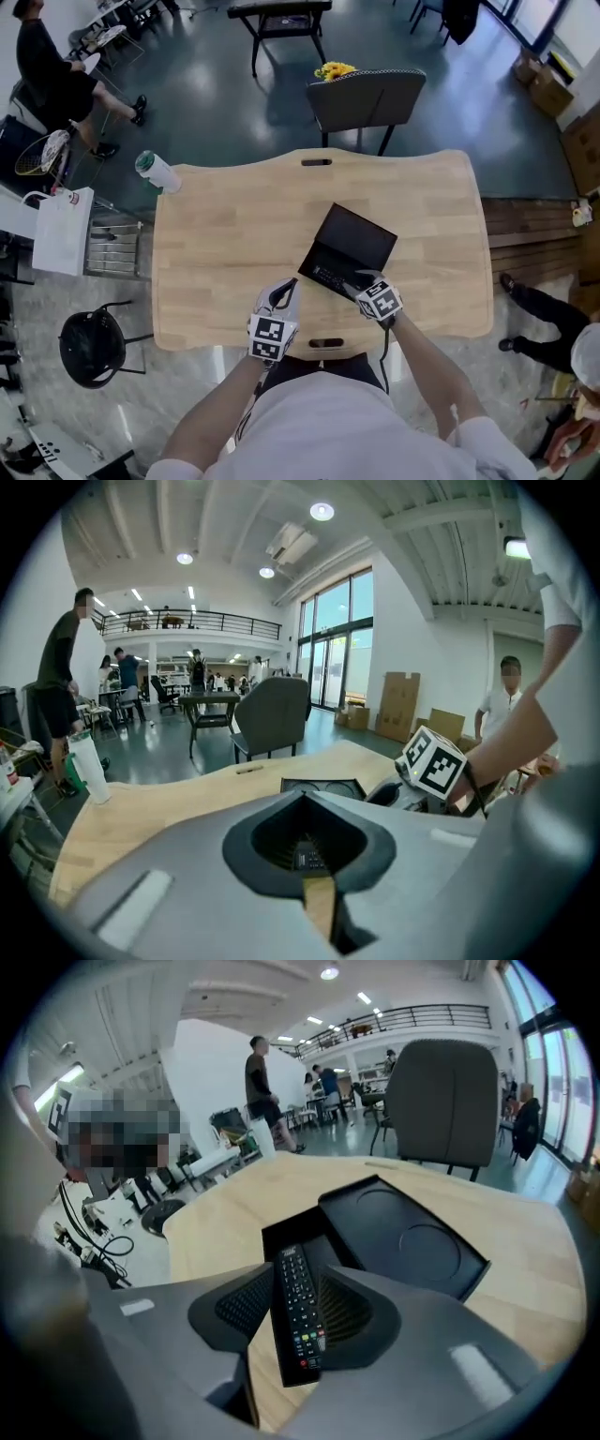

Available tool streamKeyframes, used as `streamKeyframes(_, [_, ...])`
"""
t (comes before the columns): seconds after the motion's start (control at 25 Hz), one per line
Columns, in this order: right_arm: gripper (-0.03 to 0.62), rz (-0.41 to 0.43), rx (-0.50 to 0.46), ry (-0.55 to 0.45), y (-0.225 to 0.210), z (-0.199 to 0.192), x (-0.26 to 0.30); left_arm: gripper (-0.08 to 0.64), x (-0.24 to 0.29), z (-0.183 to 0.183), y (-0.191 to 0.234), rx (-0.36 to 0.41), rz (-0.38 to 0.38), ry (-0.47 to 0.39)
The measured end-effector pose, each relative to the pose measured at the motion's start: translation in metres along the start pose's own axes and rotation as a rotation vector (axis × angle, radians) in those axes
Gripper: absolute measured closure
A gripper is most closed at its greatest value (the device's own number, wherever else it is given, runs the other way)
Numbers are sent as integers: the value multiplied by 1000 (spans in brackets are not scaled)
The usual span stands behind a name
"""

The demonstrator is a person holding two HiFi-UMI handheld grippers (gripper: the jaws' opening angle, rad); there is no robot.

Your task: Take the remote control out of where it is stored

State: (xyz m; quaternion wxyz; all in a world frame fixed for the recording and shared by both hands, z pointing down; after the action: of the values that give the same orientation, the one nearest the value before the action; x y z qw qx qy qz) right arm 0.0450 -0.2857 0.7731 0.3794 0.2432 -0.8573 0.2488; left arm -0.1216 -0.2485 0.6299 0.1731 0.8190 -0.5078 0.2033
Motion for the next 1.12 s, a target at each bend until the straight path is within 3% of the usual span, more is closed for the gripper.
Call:
streamKeyframes(0.2, [404,33,-79,176,-6,-23,45,532,20,-28,8,13,0,85])
streamKeyframes(0.44, [363,73,-137,352,-9,-39,76,532,25,-38,18,-8,33,113])
streamKeyframes(0.6, [357,92,-219,429,-5,-40,88,532,22,-40,24,-24,58,115])
streamKeyframes(0.72, [362,97,-228,474,-5,-42,97,532,22,-41,29,-33,72,116])
streamKeyframes(0.96, [377,44,-350,567,-5,-50,108,532,21,-44,34,-43,88,124])
streamKeyframes(1.12, [394,12,-400,565,-4,-52,109,532,21,-47,37,-48,97,127])
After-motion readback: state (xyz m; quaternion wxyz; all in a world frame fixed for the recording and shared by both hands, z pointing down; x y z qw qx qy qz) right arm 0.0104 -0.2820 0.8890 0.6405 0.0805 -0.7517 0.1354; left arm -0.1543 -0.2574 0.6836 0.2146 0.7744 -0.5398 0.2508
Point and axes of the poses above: the fingertips, and each gripper's own axes: x forward along the fingers, y to its left, z out of its top, the point moved 3 cm from there along -x, backward along the fingers
